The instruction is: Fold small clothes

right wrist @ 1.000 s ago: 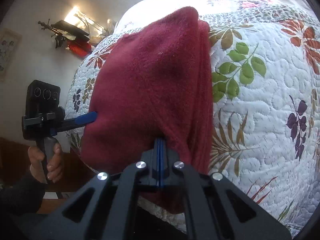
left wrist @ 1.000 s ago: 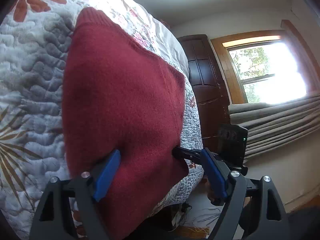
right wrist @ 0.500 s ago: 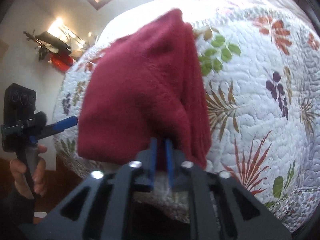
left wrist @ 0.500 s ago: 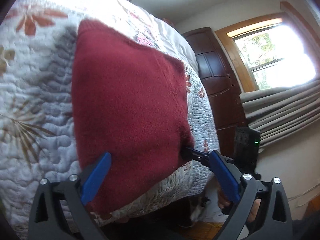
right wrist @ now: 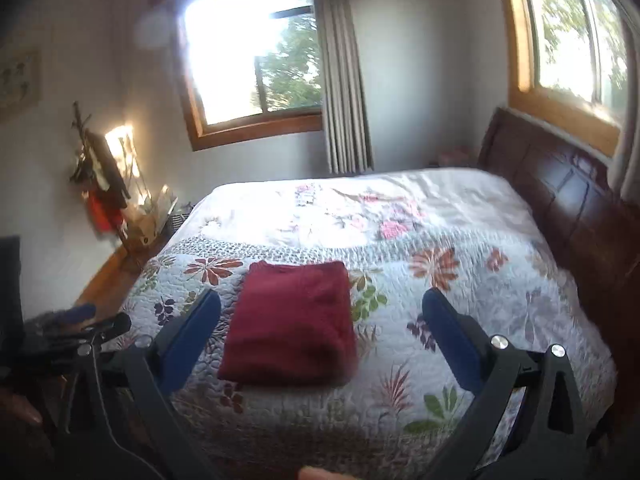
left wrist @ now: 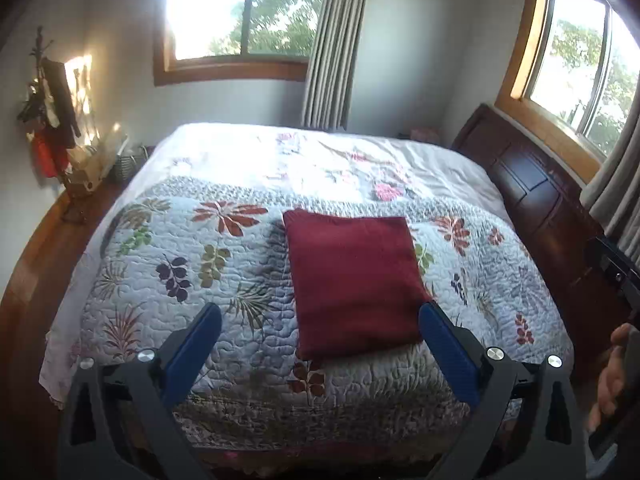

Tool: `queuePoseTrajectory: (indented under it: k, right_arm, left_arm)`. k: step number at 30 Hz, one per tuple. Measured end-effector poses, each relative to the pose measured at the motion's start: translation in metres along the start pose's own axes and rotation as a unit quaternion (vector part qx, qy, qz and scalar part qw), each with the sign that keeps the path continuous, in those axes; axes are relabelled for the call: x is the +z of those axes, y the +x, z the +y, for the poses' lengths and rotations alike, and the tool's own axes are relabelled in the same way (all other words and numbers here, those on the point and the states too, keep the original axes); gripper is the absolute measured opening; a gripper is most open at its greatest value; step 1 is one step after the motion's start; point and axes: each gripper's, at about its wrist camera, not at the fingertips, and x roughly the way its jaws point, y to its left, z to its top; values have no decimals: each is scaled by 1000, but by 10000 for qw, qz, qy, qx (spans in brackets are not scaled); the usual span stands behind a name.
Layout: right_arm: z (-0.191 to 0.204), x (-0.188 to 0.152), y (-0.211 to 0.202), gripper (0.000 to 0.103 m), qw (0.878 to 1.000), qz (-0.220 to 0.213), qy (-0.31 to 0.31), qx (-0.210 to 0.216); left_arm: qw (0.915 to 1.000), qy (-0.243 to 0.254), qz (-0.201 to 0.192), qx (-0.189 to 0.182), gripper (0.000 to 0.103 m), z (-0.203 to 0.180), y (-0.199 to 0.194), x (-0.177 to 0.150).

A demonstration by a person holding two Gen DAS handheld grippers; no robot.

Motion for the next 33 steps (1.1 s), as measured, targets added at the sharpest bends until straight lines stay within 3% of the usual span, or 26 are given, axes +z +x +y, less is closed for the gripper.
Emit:
queuePoseTrajectory:
  k: [2,4,9,12,19,33]
  right_arm:
    - [-4,-9,24,100,9951,929,-189,-298]
    - [-1,-27,47,99,9846,1455,-736,-626]
    - [-4,-38,46,100,9839,1648,-504,-474]
    - [3,-44,44,100,9821,1711,-598,-503]
    - [17,-45,22,100,9847,1547,-448,-660]
    - [53,-51,9,100,9837,1467,-485,-921]
  left_arm:
    - [9996,-214,152,41,99,-1,1,-8]
    - [9958,-317,837,209,99,-4,17,-18]
    - [9929,-739,932,13,99,-19,0,-32]
    - [9920,-647,1047,294,99,-29,-1,-37]
    - [9929,-469,1096,-38,99,-37,-9,-43]
    - [9914,-381,1228,-260,99,-10,-12,-49]
